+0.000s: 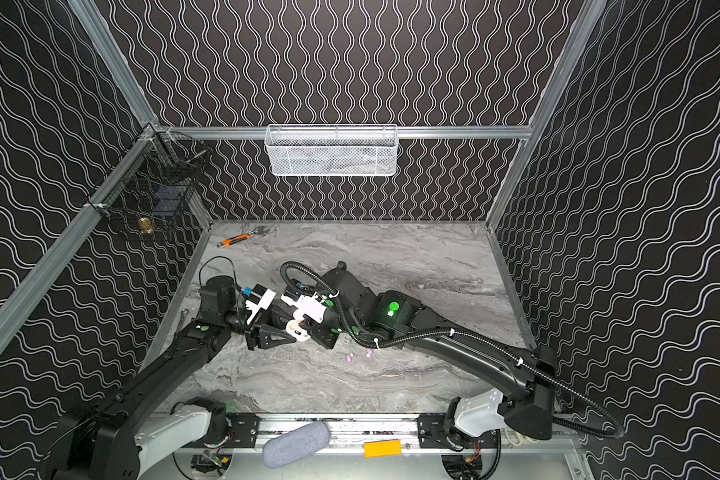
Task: Insert the wireless bluetooth earbuds into the charging case
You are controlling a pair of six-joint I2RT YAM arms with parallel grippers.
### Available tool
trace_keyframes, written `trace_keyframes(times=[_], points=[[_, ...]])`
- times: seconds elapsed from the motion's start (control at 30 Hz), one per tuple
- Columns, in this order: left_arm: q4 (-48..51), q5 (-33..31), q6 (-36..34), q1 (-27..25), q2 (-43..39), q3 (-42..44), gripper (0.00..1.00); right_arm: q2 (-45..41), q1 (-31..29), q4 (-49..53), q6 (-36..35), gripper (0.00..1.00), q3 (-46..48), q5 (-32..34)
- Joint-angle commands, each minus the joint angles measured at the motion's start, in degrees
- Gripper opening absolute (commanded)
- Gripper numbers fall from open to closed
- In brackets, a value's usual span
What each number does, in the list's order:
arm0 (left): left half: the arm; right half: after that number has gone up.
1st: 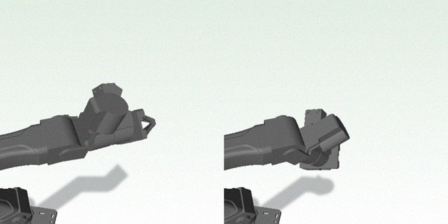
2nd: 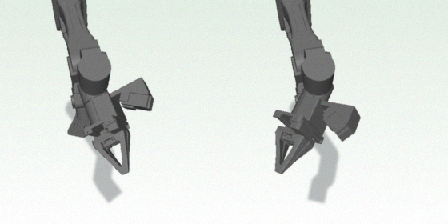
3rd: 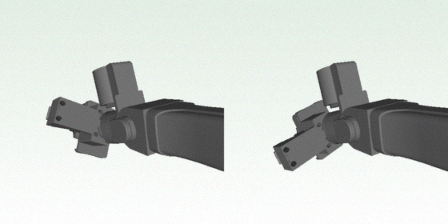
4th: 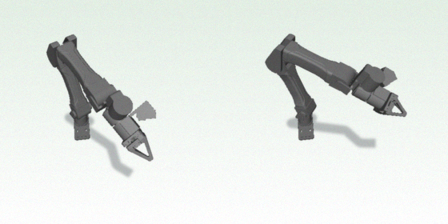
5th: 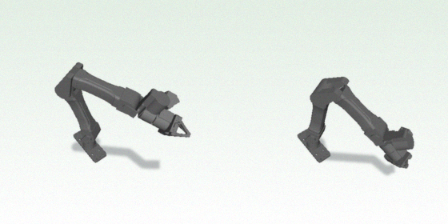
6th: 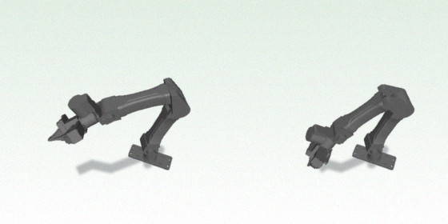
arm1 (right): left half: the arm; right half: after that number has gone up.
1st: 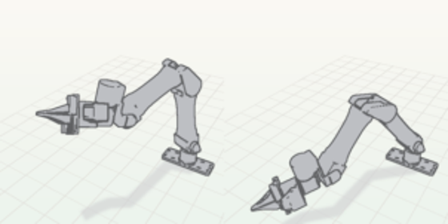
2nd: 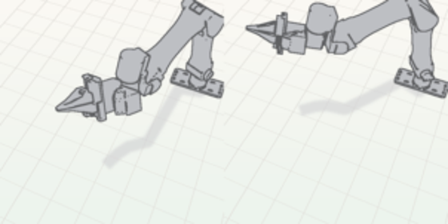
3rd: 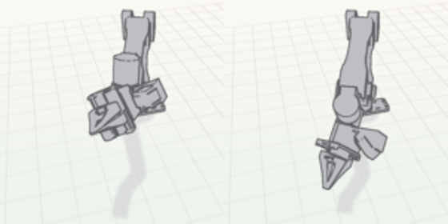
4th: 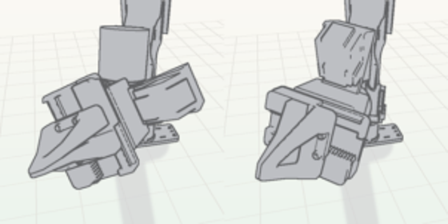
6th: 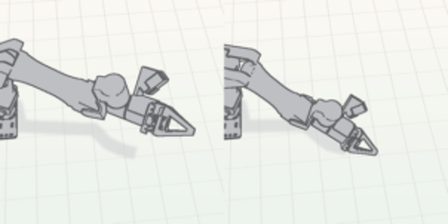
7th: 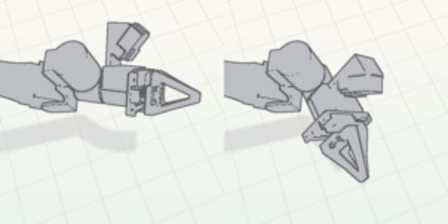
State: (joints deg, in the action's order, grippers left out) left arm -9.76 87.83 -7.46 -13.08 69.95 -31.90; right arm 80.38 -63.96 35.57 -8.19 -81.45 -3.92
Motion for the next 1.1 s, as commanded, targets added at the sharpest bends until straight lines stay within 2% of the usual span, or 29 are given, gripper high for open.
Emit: trace_keyframes(times=[0.0,0.4,1.07], points=[[-1.34,0.82,-0.1,0.05,0.0,-0.27,0.0,0.17,0.07,-1.21,0.75,0.23,-0.32,0.31],[-1.32,0.55,-0.35,0.0,-0.35,0.0,0.0,1.16,0.68,-2.53,2.38,0.24,0.21,-4.54],[-1.3,0.46,-0.31,0.01,-0.9,0.08,0.0,2.32,2.53,-2.26,2.32,0.18,0.31,-8.06]])
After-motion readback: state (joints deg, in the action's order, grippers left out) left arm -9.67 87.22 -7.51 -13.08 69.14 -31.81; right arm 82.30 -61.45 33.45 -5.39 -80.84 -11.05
